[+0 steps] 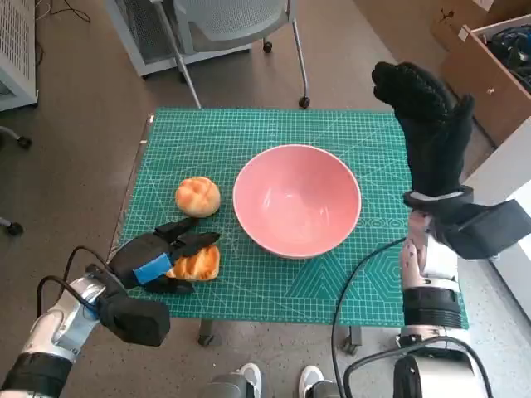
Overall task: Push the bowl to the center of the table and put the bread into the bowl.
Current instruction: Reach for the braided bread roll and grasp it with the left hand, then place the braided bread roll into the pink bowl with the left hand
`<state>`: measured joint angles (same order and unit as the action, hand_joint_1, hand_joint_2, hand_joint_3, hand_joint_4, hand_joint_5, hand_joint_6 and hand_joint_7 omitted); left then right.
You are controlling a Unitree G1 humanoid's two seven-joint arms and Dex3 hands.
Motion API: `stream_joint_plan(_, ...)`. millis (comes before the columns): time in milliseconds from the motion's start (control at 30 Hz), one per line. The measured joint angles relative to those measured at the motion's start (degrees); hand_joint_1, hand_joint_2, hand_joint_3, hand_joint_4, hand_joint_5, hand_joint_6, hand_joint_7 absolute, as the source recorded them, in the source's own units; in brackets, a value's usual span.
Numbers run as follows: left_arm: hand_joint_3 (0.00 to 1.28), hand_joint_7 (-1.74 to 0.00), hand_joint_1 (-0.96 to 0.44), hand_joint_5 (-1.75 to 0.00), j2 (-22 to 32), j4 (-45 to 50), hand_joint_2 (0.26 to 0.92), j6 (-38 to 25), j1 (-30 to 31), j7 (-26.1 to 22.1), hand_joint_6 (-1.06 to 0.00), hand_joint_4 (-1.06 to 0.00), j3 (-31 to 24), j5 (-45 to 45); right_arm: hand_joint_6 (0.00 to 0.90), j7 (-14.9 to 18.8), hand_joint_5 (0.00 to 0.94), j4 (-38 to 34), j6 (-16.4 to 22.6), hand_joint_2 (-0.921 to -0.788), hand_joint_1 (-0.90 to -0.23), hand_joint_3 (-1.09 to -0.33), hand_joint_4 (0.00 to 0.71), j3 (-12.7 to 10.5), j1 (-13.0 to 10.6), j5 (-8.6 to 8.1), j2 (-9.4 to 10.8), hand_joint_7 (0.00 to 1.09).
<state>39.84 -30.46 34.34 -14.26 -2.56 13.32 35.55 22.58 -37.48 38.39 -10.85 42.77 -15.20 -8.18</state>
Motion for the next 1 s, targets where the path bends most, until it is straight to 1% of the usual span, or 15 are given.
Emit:
stream_joint_plan(33, 0.13, -0.96, -0.1, -0.69, 0.08, -0.28, 0.915, 0.32, -0.12, 0.11, -0.6, -0.65, 0.18, -0.01, 0.117, -0.04, 0.001, 0.08, 0.03, -0.921, -0.655, -0.732, 0.187, 0.04, -0.11, 0.05, 0.0, 0.35)
stream_joint_plan(67, 0.14, -1.05, -0.07, -0.93, 0.17, -0.54, 0.917, 0.59, -0.14, 0.14, -0.59, -0.61, 0.37, -0.02, 0.117, -0.07, 0.001, 0.16, 0.08, -0.921, -0.655, -0.732, 0.187, 0.07, -0.22, 0.11, 0.01, 0.35)
stream_joint_plan(100, 0.15, -1.1, -0.04, -1.08, 0.23, -0.64, 0.919, 0.72, -0.08, 0.12, -0.58, -0.59, 0.47, -0.13, 0.118, -0.08, 0.001, 0.26, 0.12, -0.921, -0.655, -0.731, 0.187, 0.09, -0.39, 0.18, 0.0, 0.35)
stream_joint_plan(200, 0.15, -1.13, -0.01, -1.28, 0.44, -0.18, 0.92, 1.04, 0.2, -0.22, -0.59, -0.55, 0.43, -0.81, 0.117, -0.09, 0.001, 0.41, 0.17, -0.921, -0.653, -0.732, 0.187, 0.09, -0.9, 0.21, 0.0, 0.35)
stream_joint_plan(267, 0.15, -1.12, -0.01, -1.34, 0.82, 1.16, 0.92, 1.07, 0.75, -1.26, -0.61, -0.53, 0.12, -2.06, 0.117, -0.09, 0.0, 0.42, 0.17, -0.921, -0.651, -0.732, 0.186, 0.11, -1.12, 0.21, 0.02, 0.35)
stream_joint_plan(333, 0.15, -1.11, 0.0, -1.38, 1.39, 3.75, 0.92, 0.97, 1.79, -2.9, -0.62, -0.52, -0.53, -3.62, 0.117, -0.09, 0.0, 0.47, 0.17, -0.921, -0.649, -0.731, 0.186, 0.08, -1.21, 0.2, 0.01, 0.35)
stream_joint_plan(467, 0.14, -1.09, 0.0, -1.4, 2.68, 10.39, 0.92, 0.3, 4.23, -6.54, -0.64, -0.52, -2.37, -7.68, 0.116, -0.09, 0.0, 0.59, 0.2, -0.921, -0.65, -0.73, 0.186, 0.02, -1.26, 0.19, -0.13, 0.35)
stream_joint_plan(567, 0.13, -1.06, 0.0, -1.39, 3.61, 16.29, 0.92, -1.38, 6.71, -10.1, -0.66, -0.54, -4.12, -11.05, 0.116, -0.08, 0.0, 0.59, 0.21, -0.921, -0.65, -0.729, 0.186, -0.05, -1.25, 0.18, -0.22, 0.35)
stream_joint_plan(733, 0.09, -1.04, 0.0, -1.34, 4.3, 25.04, 0.92, -3.35, 9.47, -14.35, -0.69, -0.58, -7.6, -16.56, 0.115, -0.09, 0.0, 0.57, 0.22, -0.921, -0.652, -0.73, 0.186, -0.11, -1.25, 0.18, -0.41, 0.35)
stream_joint_plan(900, 0.05, -1.01, 0.0, -1.26, 4.54, 32.41, 0.92, -5.82, 9.02, -17.24, -0.74, -0.62, -11.35, -21.62, 0.114, -0.08, 0.0, 0.51, 0.21, -0.921, -0.654, -0.731, 0.186, -0.05, -1.23, 0.2, -0.37, 0.35)
stream_joint_plan(1000, 0.02, -0.98, 0.0, -1.2, 4.45, 35.16, 0.912, -7.55, 6.41, -18.31, -0.78, -0.66, -13.16, -24.24, 0.114, -0.09, 0.0, 0.5, 0.21, -0.921, -0.651, -0.733, 0.185, -0.05, -1.23, 0.2, -0.39, 0.35)
